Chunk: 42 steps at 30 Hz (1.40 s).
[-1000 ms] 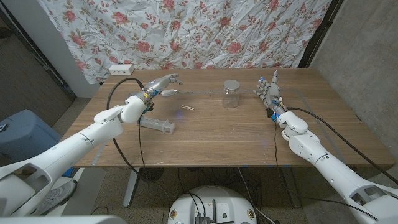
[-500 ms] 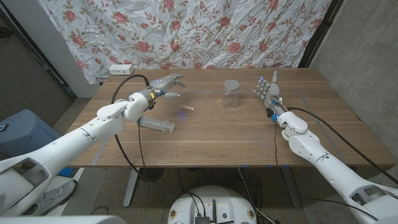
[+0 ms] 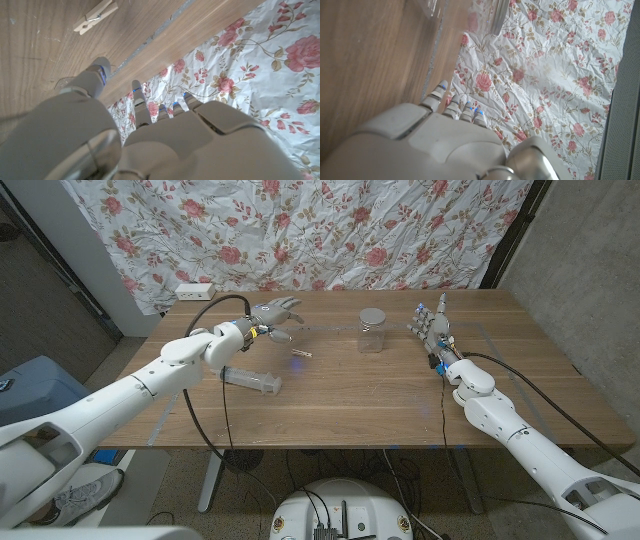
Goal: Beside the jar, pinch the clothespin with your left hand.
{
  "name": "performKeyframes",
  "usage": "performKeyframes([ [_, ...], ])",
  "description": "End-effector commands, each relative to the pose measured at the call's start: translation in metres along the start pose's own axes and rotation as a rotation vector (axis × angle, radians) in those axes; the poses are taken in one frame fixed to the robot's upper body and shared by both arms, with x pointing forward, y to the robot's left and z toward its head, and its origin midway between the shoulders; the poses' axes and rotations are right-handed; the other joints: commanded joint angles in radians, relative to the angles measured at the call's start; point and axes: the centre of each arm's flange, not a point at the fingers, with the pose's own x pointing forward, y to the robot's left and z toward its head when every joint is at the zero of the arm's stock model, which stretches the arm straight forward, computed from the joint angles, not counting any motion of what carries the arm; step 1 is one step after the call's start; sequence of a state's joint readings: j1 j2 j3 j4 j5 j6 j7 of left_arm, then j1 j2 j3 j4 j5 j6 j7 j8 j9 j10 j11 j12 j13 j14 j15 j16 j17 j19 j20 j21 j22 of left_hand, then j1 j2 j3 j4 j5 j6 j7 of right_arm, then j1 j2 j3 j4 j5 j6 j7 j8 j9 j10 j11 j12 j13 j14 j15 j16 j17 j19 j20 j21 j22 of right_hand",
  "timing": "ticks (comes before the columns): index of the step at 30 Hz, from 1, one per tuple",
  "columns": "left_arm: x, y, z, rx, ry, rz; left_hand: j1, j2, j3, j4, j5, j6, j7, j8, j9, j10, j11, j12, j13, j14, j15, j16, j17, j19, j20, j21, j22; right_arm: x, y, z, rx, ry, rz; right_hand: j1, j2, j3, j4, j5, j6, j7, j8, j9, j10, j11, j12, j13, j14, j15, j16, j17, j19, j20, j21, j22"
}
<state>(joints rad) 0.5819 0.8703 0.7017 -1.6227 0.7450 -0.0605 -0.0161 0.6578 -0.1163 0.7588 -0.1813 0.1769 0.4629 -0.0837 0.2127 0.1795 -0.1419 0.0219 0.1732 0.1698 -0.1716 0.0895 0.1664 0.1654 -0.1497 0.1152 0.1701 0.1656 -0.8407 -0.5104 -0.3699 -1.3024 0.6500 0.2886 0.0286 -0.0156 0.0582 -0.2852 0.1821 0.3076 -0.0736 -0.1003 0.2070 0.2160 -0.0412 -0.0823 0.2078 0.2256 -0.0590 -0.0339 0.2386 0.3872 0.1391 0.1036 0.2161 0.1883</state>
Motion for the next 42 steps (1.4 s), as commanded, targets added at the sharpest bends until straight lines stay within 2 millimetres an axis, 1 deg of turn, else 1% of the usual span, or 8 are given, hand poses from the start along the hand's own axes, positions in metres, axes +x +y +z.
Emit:
performKeyframes([
  [1,0.011,0.007,0.004,0.088,0.009,-0.066,0.018,-0.002,-0.005,-0.001,-0.001,0.006,0.003,0.0,0.001,-0.02,0.006,0.001,0.005,-0.065,0.011,0.0,0.005,-0.026,0.007,-0.002,0.003,0.0,0.0,0.0,0.0,0.0,0.0,-0.001,0.07,-0.005,0.0,0.005,-0.003,-0.007,0.006,0.002,0.001,-0.008,0.007,0.002,-0.009,-0.035,0.006,0.003,0.006,0.002,0.004,0.005],
  [10,0.02,0.008,0.008,0.128,0.041,-0.12,0.029,-0.002,-0.012,0.0,-0.001,0.001,0.01,-0.004,0.001,-0.041,0.013,0.004,0.005,-0.092,0.023,0.001,0.005,-0.068,0.028,-0.003,0.003,0.0,0.0,0.0,0.0,0.0,0.0,-0.001,0.07,-0.005,0.0,0.005,-0.003,-0.007,0.006,0.002,0.001,-0.007,0.007,0.002,-0.01,-0.035,0.006,0.003,0.006,0.001,0.004,0.005],
  [24,0.024,0.01,0.011,0.112,0.062,-0.196,0.034,-0.003,-0.018,0.002,-0.002,0.0,0.022,-0.006,0.001,-0.052,0.019,0.006,0.005,-0.111,0.026,0.002,0.006,-0.083,0.034,0.001,0.004,0.0,0.0,0.0,0.0,0.0,0.0,-0.001,0.071,-0.005,0.0,0.005,-0.003,-0.007,0.006,0.002,0.001,-0.007,0.007,0.002,-0.01,-0.036,0.006,0.003,0.006,0.001,0.004,0.005],
  [34,0.021,0.01,0.008,0.112,0.076,-0.201,0.032,-0.012,-0.031,0.003,-0.005,0.01,-0.001,-0.003,0.0,-0.06,0.002,0.008,0.005,-0.118,0.021,0.006,0.006,-0.088,0.029,0.006,0.004,0.0,0.0,0.0,0.0,0.0,0.0,-0.001,0.07,-0.005,0.0,0.005,-0.002,-0.008,0.006,0.002,0.001,-0.007,0.007,0.002,-0.011,-0.036,0.006,0.003,0.007,0.001,0.004,0.005],
  [36,0.021,0.008,0.006,0.11,0.081,-0.204,0.031,-0.016,-0.035,0.003,-0.005,0.016,-0.004,-0.001,0.0,-0.059,-0.006,0.01,0.005,-0.118,0.019,0.007,0.006,-0.087,0.029,0.008,0.004,0.0,0.0,0.0,0.0,0.0,0.0,-0.001,0.07,-0.005,0.0,0.005,-0.002,-0.008,0.006,0.002,0.001,-0.007,0.007,0.002,-0.009,-0.036,0.006,0.003,0.006,0.001,0.004,0.005],
  [37,0.02,0.008,0.006,0.111,0.085,-0.204,0.029,-0.02,-0.039,0.003,-0.005,0.02,-0.008,0.001,0.0,-0.057,-0.018,0.011,0.005,-0.116,0.017,0.009,0.006,-0.082,0.029,0.01,0.004,0.0,0.0,0.0,0.0,0.0,0.0,-0.001,0.07,-0.005,0.0,0.005,-0.002,-0.008,0.006,0.002,0.001,-0.007,0.007,0.002,-0.009,-0.036,0.006,0.003,0.007,0.002,0.004,0.005],
  [38,0.02,0.007,0.005,0.111,0.089,-0.198,0.028,-0.025,-0.045,0.003,-0.005,0.029,-0.023,0.003,0.0,-0.057,-0.029,0.012,0.004,-0.112,0.01,0.011,0.006,-0.079,0.028,0.012,0.004,0.0,0.0,0.0,0.0,0.0,0.0,-0.001,0.07,-0.005,0.0,0.005,-0.002,-0.008,0.006,0.002,0.0,-0.007,0.007,0.002,-0.009,-0.036,0.006,0.003,0.007,0.001,0.004,0.005],
  [42,0.02,0.005,0.005,0.102,0.092,-0.173,0.025,-0.033,-0.056,0.003,-0.005,0.041,-0.036,0.006,-0.001,-0.05,-0.046,0.016,0.004,-0.104,0.003,0.015,0.006,-0.065,0.026,0.018,0.004,0.0,0.0,0.0,0.0,0.0,0.0,-0.001,0.071,-0.005,0.0,0.005,-0.003,-0.008,0.006,0.002,0.0,-0.006,0.007,0.002,-0.009,-0.035,0.006,0.003,0.006,0.001,0.004,0.005],
])
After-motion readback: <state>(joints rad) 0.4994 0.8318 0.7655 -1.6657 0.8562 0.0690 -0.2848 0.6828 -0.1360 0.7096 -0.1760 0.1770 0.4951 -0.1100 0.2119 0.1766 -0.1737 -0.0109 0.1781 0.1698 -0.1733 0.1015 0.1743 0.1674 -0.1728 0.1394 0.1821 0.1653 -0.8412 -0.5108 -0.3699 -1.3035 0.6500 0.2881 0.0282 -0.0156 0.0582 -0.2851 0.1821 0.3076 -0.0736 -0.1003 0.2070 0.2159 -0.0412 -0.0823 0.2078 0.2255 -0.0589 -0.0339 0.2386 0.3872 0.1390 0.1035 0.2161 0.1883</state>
